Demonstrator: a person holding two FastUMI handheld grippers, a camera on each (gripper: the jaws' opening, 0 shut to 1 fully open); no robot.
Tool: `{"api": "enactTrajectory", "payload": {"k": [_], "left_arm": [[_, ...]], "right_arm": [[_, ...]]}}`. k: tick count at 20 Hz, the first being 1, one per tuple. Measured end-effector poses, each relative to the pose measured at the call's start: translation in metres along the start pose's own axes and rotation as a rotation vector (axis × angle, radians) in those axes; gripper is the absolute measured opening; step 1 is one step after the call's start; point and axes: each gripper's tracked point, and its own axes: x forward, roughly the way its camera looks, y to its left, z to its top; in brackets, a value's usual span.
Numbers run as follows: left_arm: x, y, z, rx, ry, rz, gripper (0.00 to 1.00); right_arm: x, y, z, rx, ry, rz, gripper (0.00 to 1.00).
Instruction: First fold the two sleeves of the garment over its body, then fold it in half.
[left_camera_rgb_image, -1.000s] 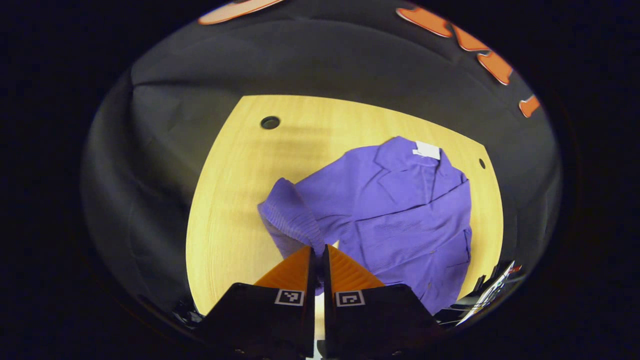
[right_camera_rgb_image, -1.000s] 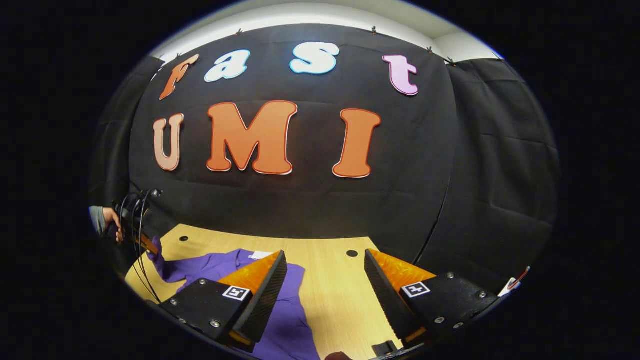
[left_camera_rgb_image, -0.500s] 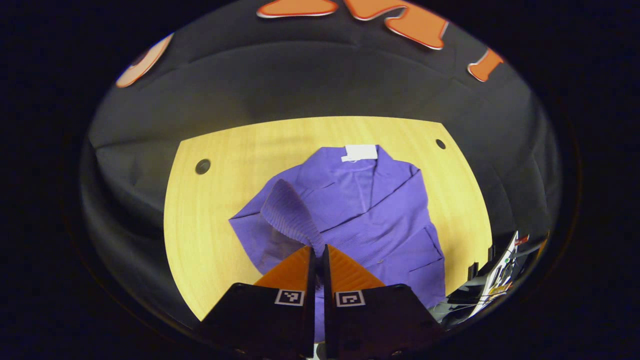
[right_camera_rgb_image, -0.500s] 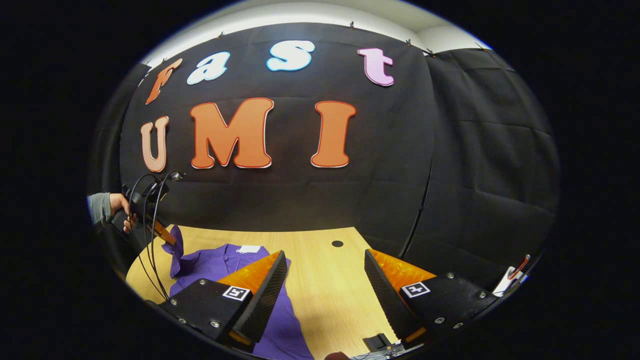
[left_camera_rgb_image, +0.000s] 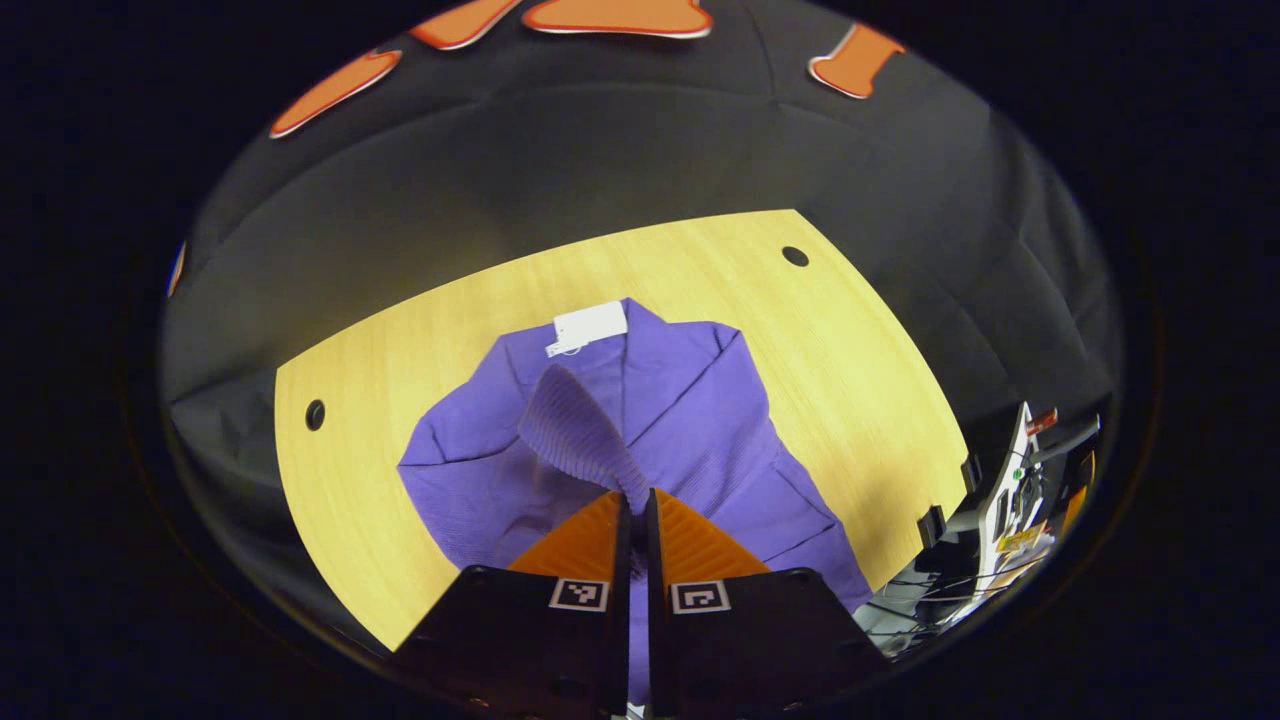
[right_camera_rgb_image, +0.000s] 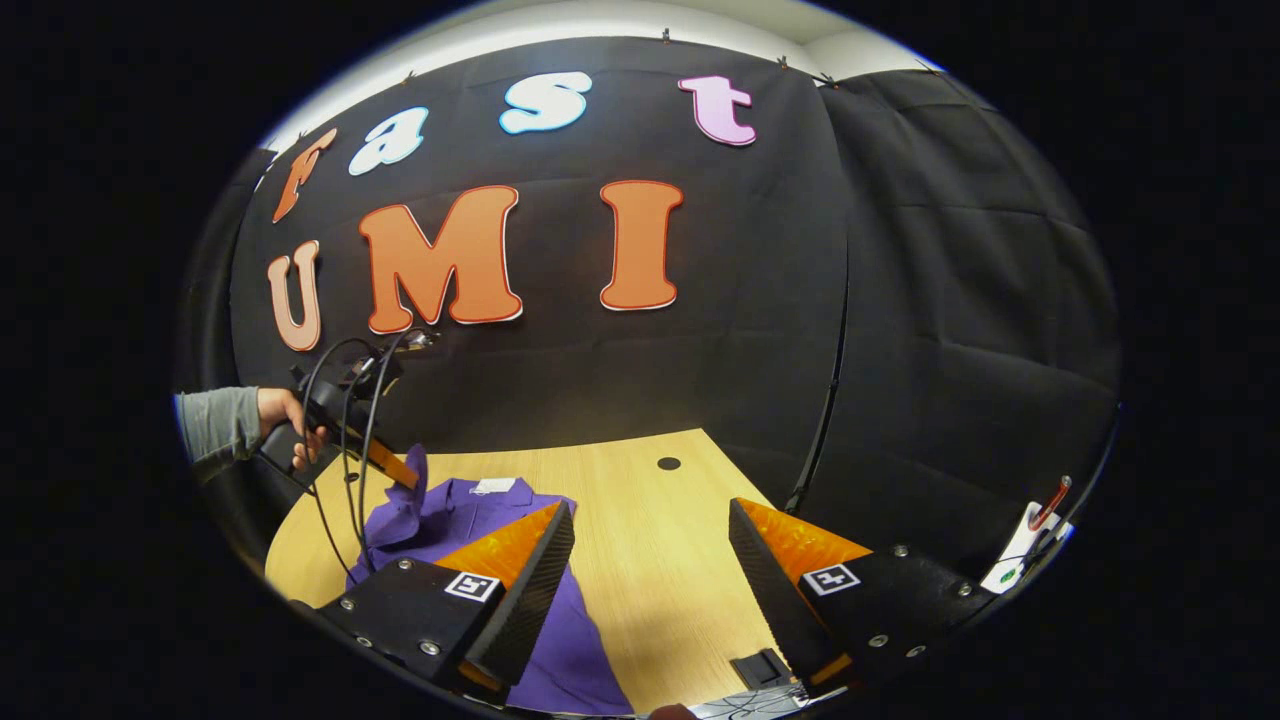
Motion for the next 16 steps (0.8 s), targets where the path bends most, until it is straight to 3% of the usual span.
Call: {"api": "enactTrajectory", "payload": {"k": [4,5,9,10,11,16], "left_arm": [[0.018,-0.035,0.014,0.04,-0.038,-0.053,0.11],[0.018,-0.045,0.015,0.053,-0.059,-0.071,0.17],[0.005,-0.059,0.029,0.12,-0.212,-0.088,0.78],[-0.002,-0.06,0.028,0.125,-0.243,-0.085,0.83],[-0.011,-0.055,0.025,0.131,-0.27,-0.066,0.94],[-0.069,-0.025,0.002,0.117,-0.462,0.049,0.99]], "right_arm": [[0.001,0.0,-0.007,-0.002,0.021,0.014,0.94],[0.002,-0.001,-0.009,-0.005,0.024,0.014,0.94],[0.007,-0.003,-0.012,-0.01,0.035,0.031,0.94],[0.009,0.0,-0.013,-0.008,0.038,0.04,0.94],[0.012,0.003,-0.015,-0.009,0.044,0.052,0.94],[0.026,0.028,-0.017,-0.031,0.041,0.099,0.94]]}}
